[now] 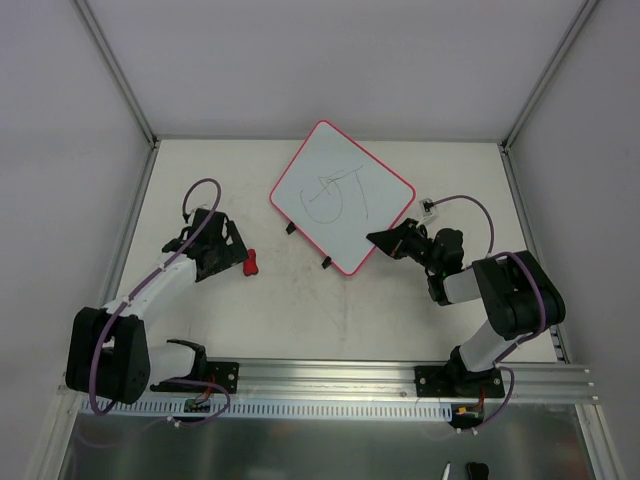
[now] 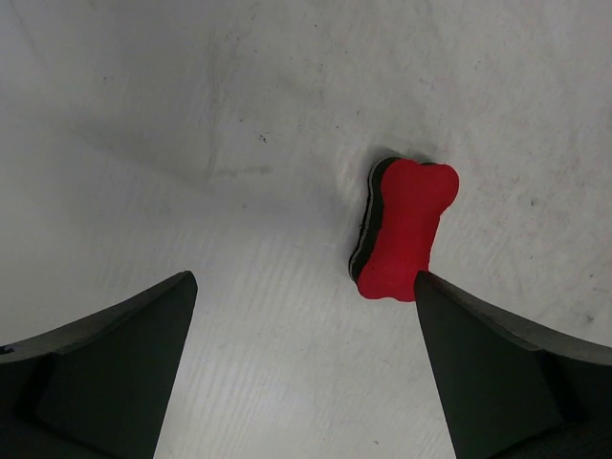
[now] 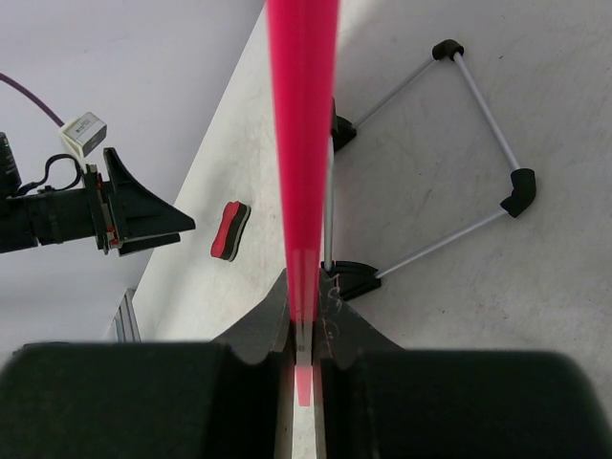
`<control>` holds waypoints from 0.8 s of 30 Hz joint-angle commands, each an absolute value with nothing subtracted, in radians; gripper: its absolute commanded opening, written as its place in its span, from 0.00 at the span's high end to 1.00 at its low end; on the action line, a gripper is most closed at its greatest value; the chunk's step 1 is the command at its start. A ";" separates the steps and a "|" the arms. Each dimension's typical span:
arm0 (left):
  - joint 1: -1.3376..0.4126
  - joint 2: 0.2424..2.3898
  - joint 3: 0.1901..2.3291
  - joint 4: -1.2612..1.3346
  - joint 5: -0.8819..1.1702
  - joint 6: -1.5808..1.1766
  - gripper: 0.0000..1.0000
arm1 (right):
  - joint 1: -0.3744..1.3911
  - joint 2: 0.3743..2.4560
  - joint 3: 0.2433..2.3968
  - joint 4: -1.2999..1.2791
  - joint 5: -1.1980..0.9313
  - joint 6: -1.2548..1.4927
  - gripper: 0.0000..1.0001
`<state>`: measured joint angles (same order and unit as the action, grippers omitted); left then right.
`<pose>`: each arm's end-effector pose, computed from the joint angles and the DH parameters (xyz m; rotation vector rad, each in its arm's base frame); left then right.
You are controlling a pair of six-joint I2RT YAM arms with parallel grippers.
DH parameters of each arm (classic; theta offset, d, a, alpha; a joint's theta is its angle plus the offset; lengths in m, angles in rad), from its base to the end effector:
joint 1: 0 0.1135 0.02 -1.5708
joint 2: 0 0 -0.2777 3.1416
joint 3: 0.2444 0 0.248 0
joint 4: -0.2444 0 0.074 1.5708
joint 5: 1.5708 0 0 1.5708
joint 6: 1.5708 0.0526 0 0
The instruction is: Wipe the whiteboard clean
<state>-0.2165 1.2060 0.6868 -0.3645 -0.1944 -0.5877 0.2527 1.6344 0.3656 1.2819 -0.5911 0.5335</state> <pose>0.2359 -0.0415 0.2085 -0.5326 2.3767 -0.1224 0.2678 0.0994 0.1803 -0.2632 1.6433 1.0644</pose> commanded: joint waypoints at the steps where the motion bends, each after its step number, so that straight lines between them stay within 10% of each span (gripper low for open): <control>1: -0.225 1.253 0.750 -0.394 -0.166 -0.572 0.01 | 0.253 1.618 0.400 1.532 -0.627 0.508 1.00; 24: -0.344 1.492 0.919 -0.437 -0.187 -0.534 0.01 | 0.252 1.628 0.408 1.532 -0.638 0.514 1.00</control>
